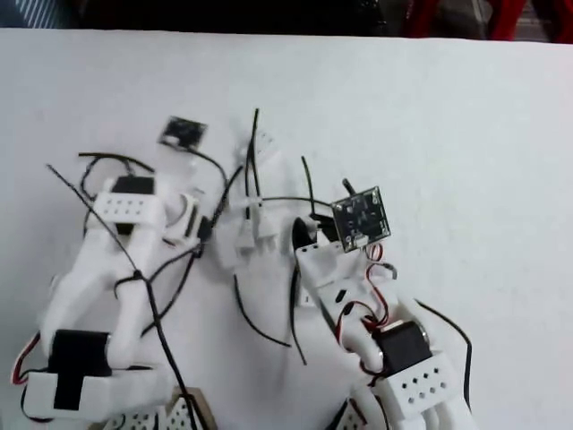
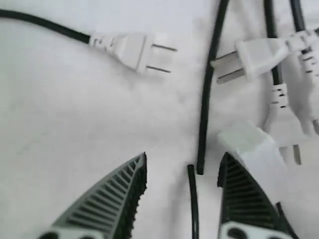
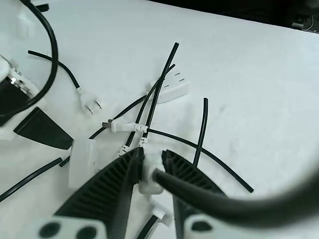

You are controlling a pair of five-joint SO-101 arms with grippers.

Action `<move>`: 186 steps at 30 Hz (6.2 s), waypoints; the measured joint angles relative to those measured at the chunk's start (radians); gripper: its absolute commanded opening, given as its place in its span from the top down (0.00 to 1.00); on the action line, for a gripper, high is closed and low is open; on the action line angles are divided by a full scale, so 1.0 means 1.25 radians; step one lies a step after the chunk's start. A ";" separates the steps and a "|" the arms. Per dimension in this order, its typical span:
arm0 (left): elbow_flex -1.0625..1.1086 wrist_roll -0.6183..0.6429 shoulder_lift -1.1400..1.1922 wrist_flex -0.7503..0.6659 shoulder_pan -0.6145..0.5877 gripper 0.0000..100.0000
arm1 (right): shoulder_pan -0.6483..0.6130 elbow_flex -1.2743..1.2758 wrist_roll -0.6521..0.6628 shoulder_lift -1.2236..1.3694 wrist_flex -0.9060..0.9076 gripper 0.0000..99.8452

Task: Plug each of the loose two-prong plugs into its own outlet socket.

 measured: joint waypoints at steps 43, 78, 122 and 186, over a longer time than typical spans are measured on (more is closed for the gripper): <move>-0.053 -0.112 0.185 -0.036 0.195 0.98 | 0.000 0.000 0.000 0.000 0.000 0.98; -0.056 -0.431 -0.114 0.034 -0.135 0.77 | 0.000 0.000 0.000 0.000 0.000 0.98; 0.274 -0.315 -0.393 0.036 0.130 0.77 | 0.000 0.000 0.000 0.000 0.000 0.98; 0.155 -0.314 -0.150 -0.010 0.134 0.77 | 0.000 0.000 0.000 0.000 0.000 0.98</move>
